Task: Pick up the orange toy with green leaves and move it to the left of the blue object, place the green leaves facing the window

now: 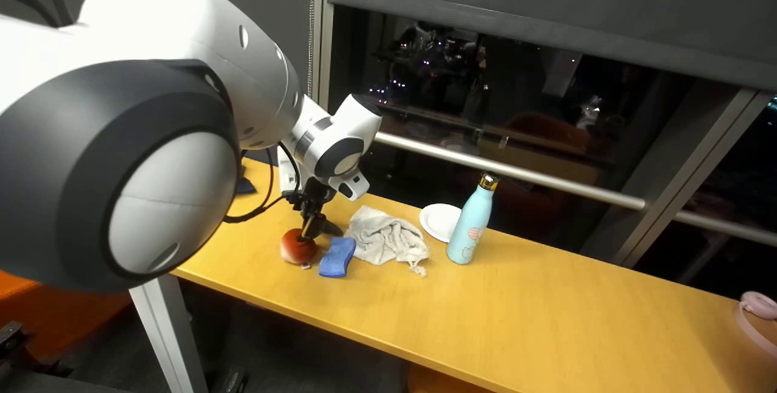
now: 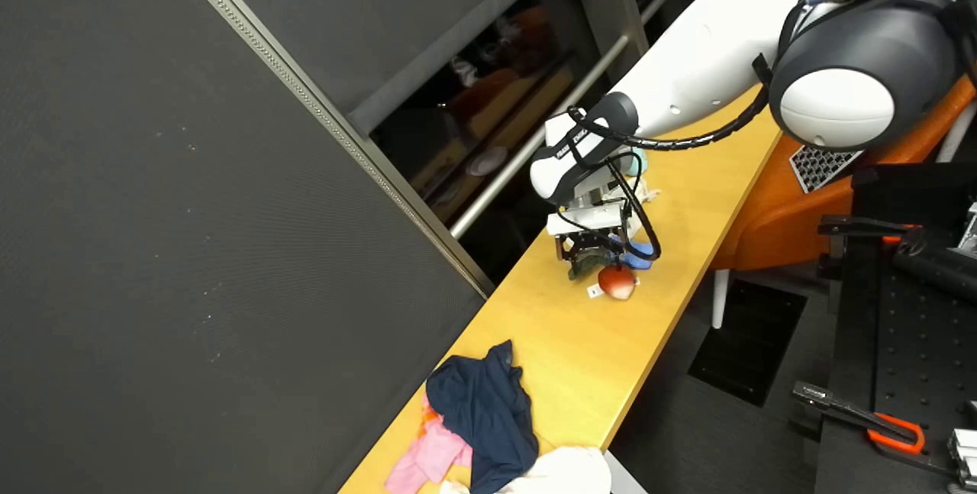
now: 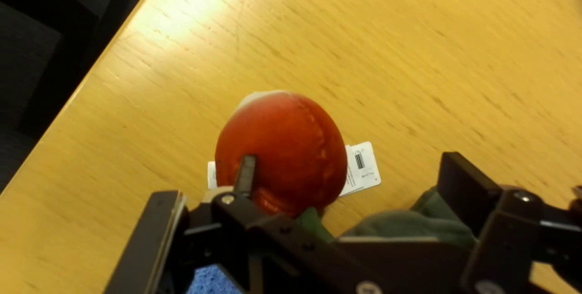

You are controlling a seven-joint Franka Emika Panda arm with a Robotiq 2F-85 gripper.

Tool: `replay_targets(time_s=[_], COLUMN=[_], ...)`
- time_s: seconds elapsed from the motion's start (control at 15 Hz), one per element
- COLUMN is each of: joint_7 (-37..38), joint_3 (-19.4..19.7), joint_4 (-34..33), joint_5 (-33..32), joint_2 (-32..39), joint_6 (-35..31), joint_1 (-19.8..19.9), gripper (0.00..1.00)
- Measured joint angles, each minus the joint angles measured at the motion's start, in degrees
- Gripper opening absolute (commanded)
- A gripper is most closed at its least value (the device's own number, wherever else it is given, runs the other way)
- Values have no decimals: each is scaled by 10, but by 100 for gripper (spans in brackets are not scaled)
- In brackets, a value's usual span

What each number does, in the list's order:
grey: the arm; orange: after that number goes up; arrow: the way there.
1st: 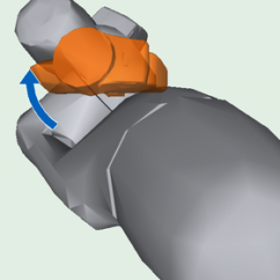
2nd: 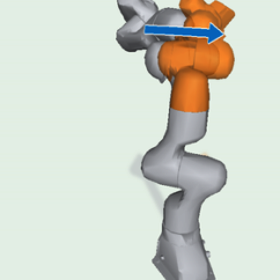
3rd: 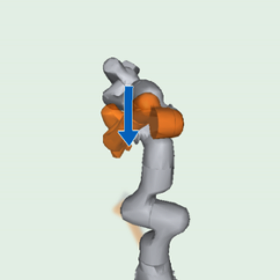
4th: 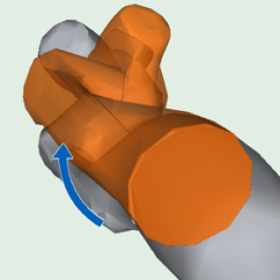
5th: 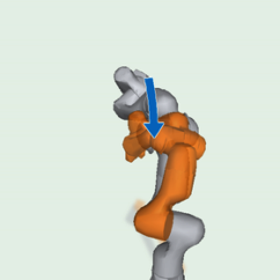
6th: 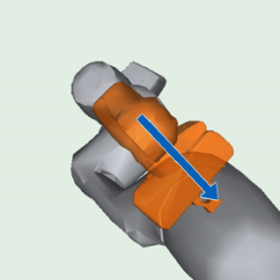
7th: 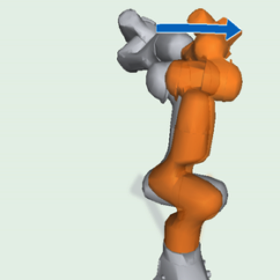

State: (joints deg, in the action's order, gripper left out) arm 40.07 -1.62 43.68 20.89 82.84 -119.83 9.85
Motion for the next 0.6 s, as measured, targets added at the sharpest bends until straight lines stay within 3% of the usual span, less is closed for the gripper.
replay_targets(time_s=[0.6], joint_7=[0], joint_3=[9], joint_4=[19], joint_5=[0], joint_2=[-59], joint_6=[1], joint_1=[0], gripper=[100])
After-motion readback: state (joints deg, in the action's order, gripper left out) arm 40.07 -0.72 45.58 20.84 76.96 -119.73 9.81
